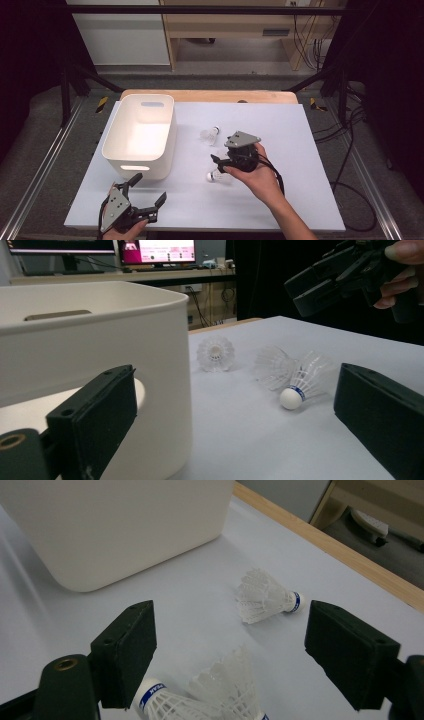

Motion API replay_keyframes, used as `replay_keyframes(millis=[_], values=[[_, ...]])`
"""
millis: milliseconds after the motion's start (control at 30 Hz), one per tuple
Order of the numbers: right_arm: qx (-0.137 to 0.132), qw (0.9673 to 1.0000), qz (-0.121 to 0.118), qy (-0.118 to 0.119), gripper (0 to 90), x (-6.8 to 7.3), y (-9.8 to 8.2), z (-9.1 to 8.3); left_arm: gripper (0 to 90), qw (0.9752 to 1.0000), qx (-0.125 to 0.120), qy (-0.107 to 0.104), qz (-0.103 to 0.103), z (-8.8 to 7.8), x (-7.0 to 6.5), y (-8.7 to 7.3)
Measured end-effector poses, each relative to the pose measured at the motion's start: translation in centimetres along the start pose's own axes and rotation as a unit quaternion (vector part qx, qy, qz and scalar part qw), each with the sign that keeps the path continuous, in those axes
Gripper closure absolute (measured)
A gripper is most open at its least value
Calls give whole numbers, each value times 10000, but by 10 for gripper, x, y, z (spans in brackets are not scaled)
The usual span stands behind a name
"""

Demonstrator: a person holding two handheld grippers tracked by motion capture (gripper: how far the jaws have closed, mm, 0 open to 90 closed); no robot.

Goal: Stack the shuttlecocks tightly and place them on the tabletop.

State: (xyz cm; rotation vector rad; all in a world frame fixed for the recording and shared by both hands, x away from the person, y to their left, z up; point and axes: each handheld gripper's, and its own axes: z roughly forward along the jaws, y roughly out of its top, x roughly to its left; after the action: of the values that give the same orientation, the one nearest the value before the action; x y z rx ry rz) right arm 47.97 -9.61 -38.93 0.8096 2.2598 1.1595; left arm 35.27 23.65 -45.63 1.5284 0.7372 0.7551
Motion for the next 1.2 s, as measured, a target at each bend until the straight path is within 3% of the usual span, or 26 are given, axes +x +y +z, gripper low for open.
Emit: replay_keyframes(millis=[167,367,600,833,1200], values=[[219,9997,42,47,272,-5,7,13,29,9996,-35,236,143,-2,7,-1],[500,9985,188,128,386,-9,8,27,31,9989,-140,447,-36,-5,14,-2],[648,9971,204,336,683,-7,9,41,39,9978,-236,611,-70,-6,15,0],[1027,9939,-99,390,890,4,6,51,45,9981,-230,578,-11,-1,15,0],[1472,9879,-255,421,900,9,2,66,47,9984,-196,537,-44,2,14,0]])
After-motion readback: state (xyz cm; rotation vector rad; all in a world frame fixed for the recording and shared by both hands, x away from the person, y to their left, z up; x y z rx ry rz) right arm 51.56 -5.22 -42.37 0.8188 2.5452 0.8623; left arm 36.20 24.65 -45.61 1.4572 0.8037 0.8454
